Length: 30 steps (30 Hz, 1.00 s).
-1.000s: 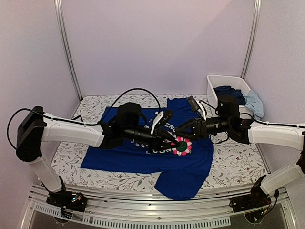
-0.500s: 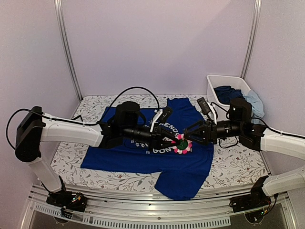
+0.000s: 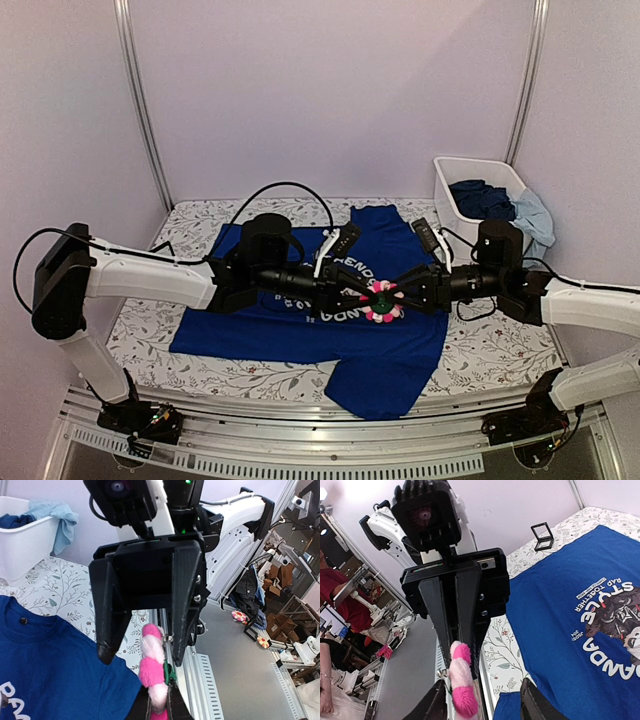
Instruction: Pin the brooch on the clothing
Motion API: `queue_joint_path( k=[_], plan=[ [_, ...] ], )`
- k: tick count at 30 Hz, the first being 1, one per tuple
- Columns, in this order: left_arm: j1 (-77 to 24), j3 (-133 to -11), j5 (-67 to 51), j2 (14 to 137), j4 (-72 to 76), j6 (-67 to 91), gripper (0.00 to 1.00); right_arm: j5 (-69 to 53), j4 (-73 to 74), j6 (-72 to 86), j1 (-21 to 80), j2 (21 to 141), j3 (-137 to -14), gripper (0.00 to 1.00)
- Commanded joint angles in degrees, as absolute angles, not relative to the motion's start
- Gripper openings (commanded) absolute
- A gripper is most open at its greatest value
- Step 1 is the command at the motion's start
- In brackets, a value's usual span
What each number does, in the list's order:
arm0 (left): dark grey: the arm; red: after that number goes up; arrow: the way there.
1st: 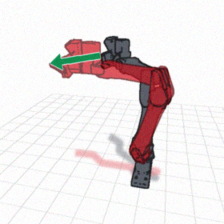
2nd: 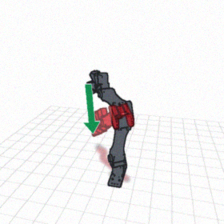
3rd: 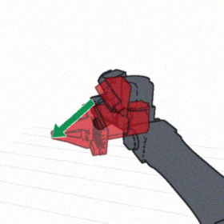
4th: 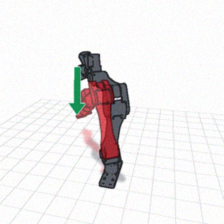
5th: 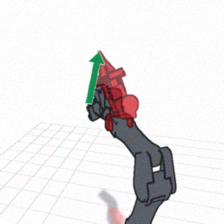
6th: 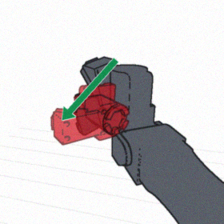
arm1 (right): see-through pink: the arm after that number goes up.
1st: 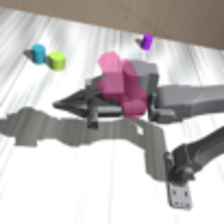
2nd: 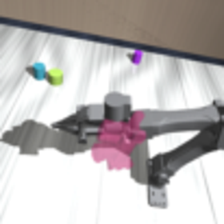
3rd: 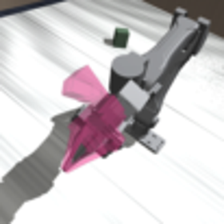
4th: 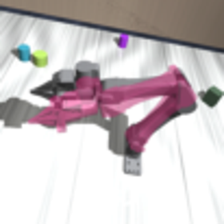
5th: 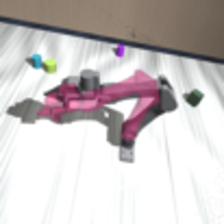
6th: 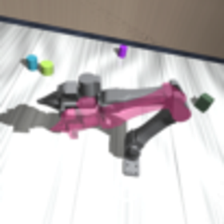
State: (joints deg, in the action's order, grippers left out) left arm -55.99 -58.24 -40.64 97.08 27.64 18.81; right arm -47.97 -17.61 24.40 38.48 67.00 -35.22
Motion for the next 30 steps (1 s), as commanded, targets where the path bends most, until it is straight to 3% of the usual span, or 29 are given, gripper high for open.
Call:
queue_joint_path(
  k=[1, 7, 21, 24, 30],
  plan=[
    [-56.24, -57.63, -41.52, 95.83, 28.9, 17.75, 0.0, -48.93, -21.05, 25.1, 38.76, 68.83, -34.71, 0.42],
    [-56.42, -58.05, -41.75, 95.89, 28.13, 16.9, 0.0, -49.13, -22.61, 25.44, 38.71, 69.52, -34.89, 0.4],
    [-57.18, -58.54, -40.92, 95.13, 26.42, 13.0, 0.0, -46.67, -21.92, 27.3, 38.75, 72.98, -36.15, 0.2],
    [-57.35, -58.46, -40.63, 94.93, 26.19, 12.31, 0.0, -46.51, -21.67, 27.92, 38.67, 74.11, -36.47, 0.22],
    [-56.94, -57.85, -39.4, 94.81, 26.19, 14.55, 0.0, -48.57, -21.12, 27.61, 38.68, 73.09, -36.04, 0.35]
  ],
)
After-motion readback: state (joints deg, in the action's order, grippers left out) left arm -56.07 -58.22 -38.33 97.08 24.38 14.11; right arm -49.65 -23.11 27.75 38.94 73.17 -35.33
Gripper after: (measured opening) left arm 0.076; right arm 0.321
